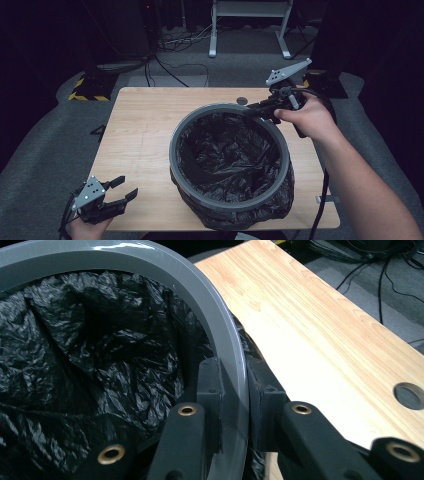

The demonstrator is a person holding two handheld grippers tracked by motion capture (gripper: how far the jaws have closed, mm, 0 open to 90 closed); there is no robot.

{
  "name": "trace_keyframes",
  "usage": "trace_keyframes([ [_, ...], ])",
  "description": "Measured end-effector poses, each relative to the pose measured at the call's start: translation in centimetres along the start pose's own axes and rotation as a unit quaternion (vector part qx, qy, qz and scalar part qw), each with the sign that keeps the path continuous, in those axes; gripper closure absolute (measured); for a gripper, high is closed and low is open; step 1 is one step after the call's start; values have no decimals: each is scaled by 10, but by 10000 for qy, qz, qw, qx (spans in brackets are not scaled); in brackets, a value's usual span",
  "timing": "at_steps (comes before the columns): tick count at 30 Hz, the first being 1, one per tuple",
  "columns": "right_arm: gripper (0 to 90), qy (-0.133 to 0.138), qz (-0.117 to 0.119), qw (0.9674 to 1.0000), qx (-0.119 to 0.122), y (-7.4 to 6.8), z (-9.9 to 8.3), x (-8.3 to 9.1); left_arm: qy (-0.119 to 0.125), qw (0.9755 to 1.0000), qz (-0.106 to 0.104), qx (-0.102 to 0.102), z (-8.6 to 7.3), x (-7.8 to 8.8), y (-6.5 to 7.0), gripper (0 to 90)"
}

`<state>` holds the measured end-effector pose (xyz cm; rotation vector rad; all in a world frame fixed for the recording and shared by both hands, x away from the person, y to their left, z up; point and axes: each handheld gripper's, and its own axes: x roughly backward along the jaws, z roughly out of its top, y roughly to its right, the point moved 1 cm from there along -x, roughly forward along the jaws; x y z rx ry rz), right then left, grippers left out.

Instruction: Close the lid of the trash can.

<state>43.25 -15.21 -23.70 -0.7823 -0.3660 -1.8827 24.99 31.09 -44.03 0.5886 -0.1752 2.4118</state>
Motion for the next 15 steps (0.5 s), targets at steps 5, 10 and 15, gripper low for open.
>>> trace_keyframes([
  [5, 788, -100, -133, 9998, 70, 4, 4, 0, 13, 10000, -19, -39, 3, 0, 3, 365],
  [10, 785, -185, -120, 9997, 132, 8, 5, -7, 45, 10000, -40, -64, 6, 1, 4, 365],
  [15, 678, -58, -67, 9998, 162, 9, 6, -8, 105, 9998, -69, -129, 15, 4, 6, 365],
])
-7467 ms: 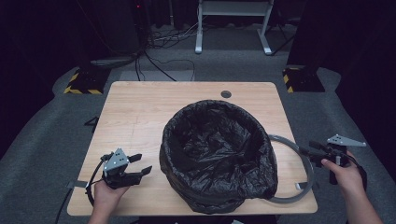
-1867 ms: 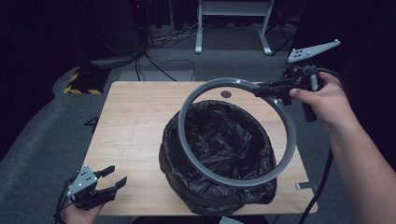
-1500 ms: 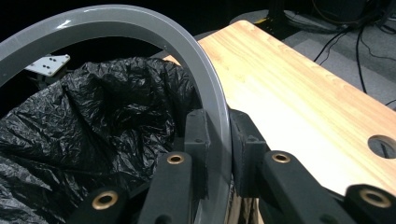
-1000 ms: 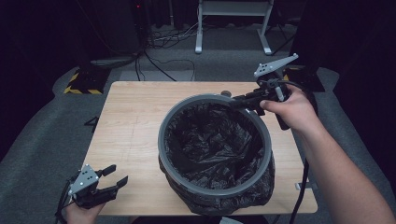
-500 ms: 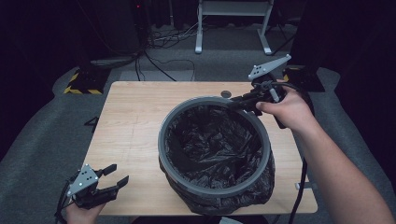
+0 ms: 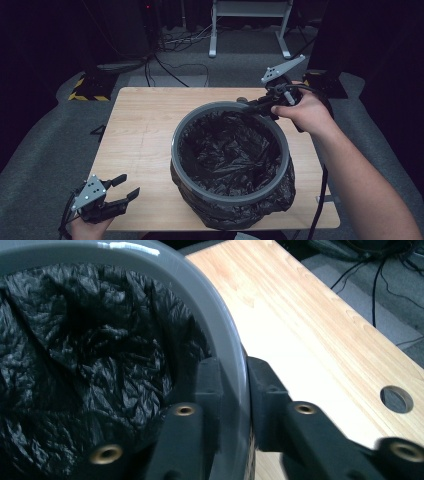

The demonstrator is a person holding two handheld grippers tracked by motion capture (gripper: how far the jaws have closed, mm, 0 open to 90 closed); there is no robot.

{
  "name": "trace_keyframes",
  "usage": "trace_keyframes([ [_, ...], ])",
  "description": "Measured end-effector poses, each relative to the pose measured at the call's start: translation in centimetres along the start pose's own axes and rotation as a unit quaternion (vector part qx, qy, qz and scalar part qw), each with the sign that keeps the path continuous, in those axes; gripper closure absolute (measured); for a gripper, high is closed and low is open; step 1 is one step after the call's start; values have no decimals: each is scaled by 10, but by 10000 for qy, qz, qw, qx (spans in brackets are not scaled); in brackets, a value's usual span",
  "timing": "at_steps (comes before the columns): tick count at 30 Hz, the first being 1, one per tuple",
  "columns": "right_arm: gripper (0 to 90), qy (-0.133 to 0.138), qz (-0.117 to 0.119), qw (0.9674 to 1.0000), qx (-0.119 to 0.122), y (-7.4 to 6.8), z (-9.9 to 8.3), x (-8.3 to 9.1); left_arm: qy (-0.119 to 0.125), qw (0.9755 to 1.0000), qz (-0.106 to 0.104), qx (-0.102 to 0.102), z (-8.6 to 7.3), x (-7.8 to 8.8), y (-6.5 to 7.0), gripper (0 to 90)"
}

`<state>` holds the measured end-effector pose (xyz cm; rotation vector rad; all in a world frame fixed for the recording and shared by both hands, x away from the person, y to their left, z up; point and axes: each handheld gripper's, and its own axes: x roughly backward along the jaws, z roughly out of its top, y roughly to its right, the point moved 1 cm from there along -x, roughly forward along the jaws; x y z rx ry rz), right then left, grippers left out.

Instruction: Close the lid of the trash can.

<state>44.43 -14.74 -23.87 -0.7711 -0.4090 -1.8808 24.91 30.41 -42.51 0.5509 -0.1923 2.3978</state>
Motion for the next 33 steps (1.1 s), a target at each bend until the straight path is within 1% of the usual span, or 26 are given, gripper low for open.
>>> trace_keyframes([
  [1, 631, 171, -33, 9998, -25, 0, 0, 1, 34, 10000, -16, -12, 3, 1, 0, 365],
  [4, 513, 363, -4, 9993, 121, -4, -1, 8, 186, 9998, -95, -7, 16, 5, 1, 365],
  [5, 473, 467, -22, 9988, 159, -6, -2, 11, 229, 9997, -131, -18, 20, 7, 0, 365],
  [6, 454, 576, -67, 9981, 212, -7, -3, 14, 290, 9994, -167, -13, 25, 9, 0, 365],
  [8, 429, 695, -109, 9972, 260, -10, -7, 21, 369, 9991, -214, -33, 35, 12, 0, 365],
  [9, 416, 781, -122, 9964, 291, -12, -9, 24, 394, 9990, -216, -86, 41, 13, 0, 365],
  [11, 408, 931, -151, 9949, 359, -16, -15, 30, 435, 9986, -268, -140, 52, 15, 2, 365],
  [14, 406, 1059, -164, 9934, 415, -22, -24, 37, 512, 9978, -342, -226, 71, 17, 5, 365],
  [16, 405, 1134, -173, 9925, 414, -27, -29, 42, 594, 9969, -427, -272, 83, 18, 9, 365],
  [18, 405, 1200, -161, 9915, 471, -33, -34, 46, 712, 9956, -523, -324, 96, 19, 14, 365],
  [20, 405, 1278, -127, 9905, 502, -40, -39, 51, 785, 9941, -635, -409, 109, 20, 21, 365],
  [24, 405, 1425, -31, 9884, 529, -54, -50, 59, 917, 9899, -823, -695, 136, 18, 37, 365],
  [26, 405, 1501, 12, 9874, 508, -59, -55, 62, 1003, 9876, -923, -783, 149, 18, 43, 365],
  [28, 405, 1523, 34, 9870, 509, -63, -60, 64, 1079, 9853, -1019, -844, 161, 16, 48, 365],
  [30, 403, 1514, 47, 9872, 507, -66, -65, 63, 1057, 9839, -1086, -949, 171, 11, 51, 365],
  [32, 399, 1478, 89, 9880, 435, -66, -70, 62, 868, 9840, -1166, -1031, 178, 4, 53, 367],
  [33, 399, 1469, 97, 9882, 419, -66, -73, 61, 791, 9845, -1151, -1061, 179, 0, 54, 368],
])
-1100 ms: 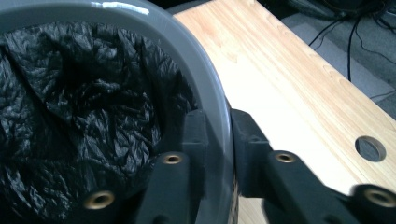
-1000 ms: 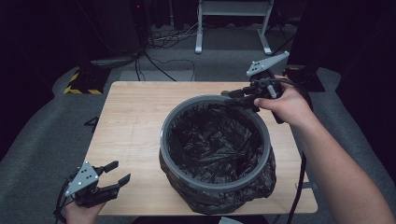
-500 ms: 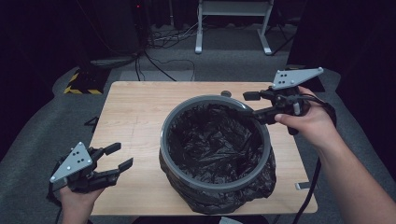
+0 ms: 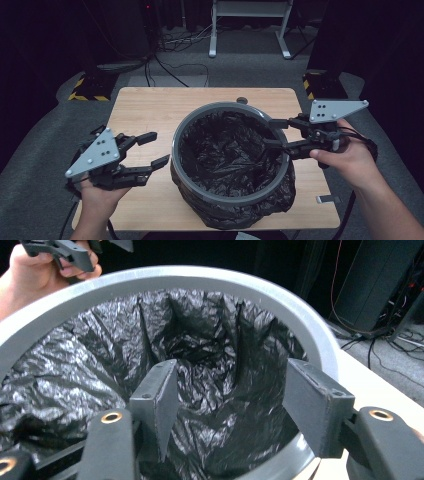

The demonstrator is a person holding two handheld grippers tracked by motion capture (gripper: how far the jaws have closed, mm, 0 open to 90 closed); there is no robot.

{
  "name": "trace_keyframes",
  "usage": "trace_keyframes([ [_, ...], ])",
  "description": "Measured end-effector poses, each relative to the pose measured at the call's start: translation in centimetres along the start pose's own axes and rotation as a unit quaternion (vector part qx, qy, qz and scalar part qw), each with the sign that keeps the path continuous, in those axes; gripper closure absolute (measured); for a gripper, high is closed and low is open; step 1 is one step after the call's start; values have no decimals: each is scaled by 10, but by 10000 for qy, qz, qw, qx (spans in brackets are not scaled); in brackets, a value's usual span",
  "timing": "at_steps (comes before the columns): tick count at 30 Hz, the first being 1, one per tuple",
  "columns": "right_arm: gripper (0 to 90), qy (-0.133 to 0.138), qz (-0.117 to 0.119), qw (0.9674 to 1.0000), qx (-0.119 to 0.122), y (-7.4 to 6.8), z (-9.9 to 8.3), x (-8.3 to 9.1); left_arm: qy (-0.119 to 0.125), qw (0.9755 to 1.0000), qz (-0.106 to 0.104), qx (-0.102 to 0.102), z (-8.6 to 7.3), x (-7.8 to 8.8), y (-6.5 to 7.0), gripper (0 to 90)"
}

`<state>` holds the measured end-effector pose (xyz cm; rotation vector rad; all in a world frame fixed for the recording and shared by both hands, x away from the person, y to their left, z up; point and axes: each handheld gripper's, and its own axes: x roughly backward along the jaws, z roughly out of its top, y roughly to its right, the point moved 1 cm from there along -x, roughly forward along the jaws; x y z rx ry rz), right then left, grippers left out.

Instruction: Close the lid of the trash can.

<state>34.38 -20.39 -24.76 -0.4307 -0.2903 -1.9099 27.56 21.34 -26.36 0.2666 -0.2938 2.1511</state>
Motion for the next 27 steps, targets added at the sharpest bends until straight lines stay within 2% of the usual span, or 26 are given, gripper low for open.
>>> trace_keyframes([
  [3, 397, -5, -2, 10000, -35, 2, -7, -1, -126, 9998, -159, 58, -1, -8, -3, 375],
  [7, 389, 177, 68, 9998, 2, 2, -12, -1, -131, 9995, -257, 105, -5, -11, -4, 393],
  [13, 392, 259, 124, 9993, 247, 0, -18, -5, -195, 9993, -301, -45, -4, -15, 3, 450],
  [16, 397, 343, 164, 9986, 371, -2, -24, -7, -193, 9993, -330, -49, -4, -16, 5, 483],
  [23, 423, 713, 194, 9969, 285, -2, -35, -8, -108, 9990, -425, 53, -7, -16, 4, 528],
  [26, 429, 748, 177, 9967, 274, -2, -36, -8, -62, 9990, -427, 121, -9, -16, 4, 524],
  [27, 425, 735, 178, 9968, 274, -3, -35, -8, -28, 9992, -371, 126, -9, -16, 4, 507],
])
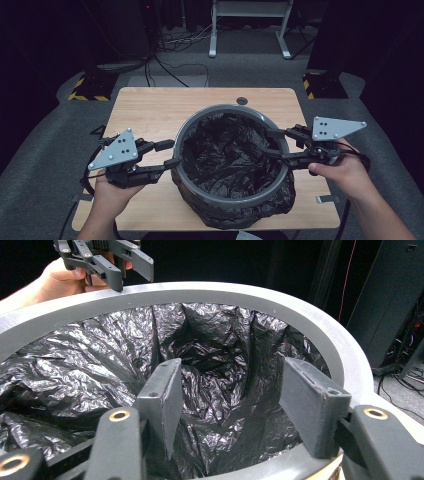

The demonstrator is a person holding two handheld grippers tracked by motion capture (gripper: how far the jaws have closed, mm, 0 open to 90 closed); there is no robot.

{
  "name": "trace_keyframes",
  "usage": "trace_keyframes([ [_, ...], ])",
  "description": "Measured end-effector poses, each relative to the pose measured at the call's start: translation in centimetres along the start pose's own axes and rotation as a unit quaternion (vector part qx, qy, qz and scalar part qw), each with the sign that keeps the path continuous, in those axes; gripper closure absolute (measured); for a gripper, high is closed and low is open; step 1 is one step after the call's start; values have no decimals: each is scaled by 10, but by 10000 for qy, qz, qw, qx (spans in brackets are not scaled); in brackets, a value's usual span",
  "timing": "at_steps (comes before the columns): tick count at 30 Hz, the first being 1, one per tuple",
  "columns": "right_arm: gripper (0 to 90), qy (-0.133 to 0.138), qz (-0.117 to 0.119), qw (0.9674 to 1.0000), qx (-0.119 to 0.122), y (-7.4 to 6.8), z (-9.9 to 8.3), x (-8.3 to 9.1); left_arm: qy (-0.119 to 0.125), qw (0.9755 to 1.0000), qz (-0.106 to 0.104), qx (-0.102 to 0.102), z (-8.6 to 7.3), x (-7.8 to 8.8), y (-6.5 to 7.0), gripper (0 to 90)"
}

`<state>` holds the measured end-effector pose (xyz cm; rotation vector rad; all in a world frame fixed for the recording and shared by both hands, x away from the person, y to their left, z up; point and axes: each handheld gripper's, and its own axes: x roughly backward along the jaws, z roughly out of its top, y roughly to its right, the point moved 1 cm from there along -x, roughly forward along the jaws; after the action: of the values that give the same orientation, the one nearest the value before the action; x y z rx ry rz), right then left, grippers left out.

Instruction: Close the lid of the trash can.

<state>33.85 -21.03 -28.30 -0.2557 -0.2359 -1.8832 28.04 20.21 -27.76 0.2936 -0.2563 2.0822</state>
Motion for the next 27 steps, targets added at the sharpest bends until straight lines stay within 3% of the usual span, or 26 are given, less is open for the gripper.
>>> trace_keyframes([
  [2, 387, -16, 78, 9999, -76, 0, 3, 2, 53, 9999, 47, 104, 0, 2, -3, 379],
  [4, 380, 10, -9, 9999, -144, 0, 7, 5, 178, 9996, 23, 203, -1, 7, -6, 347],
  [13, 374, 149, -584, 9981, -149, 10, 18, 34, 137, 9992, 319, 216, -9, 28, -11, 347],
  [27, 373, -98, -1249, 9916, -329, 18, 0, 58, -33, 9959, 811, 402, -31, 53, -21, 347],
])
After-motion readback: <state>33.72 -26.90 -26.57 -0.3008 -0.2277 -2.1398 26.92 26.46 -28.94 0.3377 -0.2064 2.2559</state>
